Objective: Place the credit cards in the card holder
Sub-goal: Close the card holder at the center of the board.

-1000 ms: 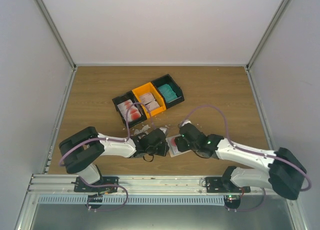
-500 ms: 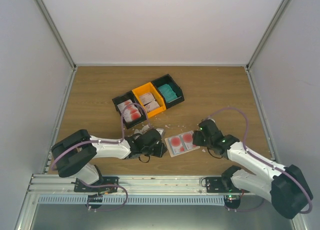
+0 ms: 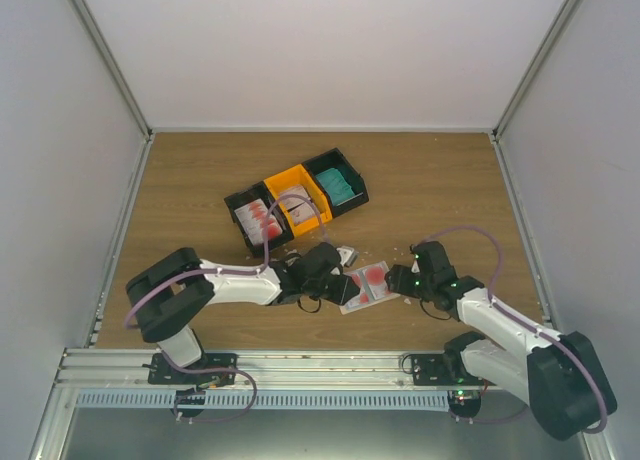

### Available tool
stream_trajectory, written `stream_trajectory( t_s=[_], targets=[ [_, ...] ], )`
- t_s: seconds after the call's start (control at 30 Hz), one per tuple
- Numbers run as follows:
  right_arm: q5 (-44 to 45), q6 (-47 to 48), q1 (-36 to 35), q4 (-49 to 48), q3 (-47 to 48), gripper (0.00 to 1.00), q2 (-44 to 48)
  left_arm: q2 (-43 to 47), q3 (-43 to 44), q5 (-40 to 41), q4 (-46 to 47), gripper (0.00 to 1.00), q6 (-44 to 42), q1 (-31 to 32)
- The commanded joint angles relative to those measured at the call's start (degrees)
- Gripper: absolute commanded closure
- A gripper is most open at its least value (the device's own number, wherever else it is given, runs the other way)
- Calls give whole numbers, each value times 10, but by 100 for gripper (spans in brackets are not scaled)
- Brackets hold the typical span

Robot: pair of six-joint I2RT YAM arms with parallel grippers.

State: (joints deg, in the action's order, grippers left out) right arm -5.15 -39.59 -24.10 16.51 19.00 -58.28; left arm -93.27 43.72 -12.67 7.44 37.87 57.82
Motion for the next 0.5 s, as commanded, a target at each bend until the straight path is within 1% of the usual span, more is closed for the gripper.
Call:
stream_trajectory(
  t_s=[0.0,0.1,0.17,0.47],
  targets=[
    [-60,19,27,-30,-16,36,-2,-42,33,23,-24,83,-6,-2],
    [-82,21,36,-37,-24,36,-1,-47,41,76,-68,84,5,-2],
    [-106,24,39,-49,-28,37,-1,-49,38,86,-91,84,7,-2],
    [-212,43,39,-82,-29,38,-35,-80,21,79,-108,84,29,-2]
  ],
)
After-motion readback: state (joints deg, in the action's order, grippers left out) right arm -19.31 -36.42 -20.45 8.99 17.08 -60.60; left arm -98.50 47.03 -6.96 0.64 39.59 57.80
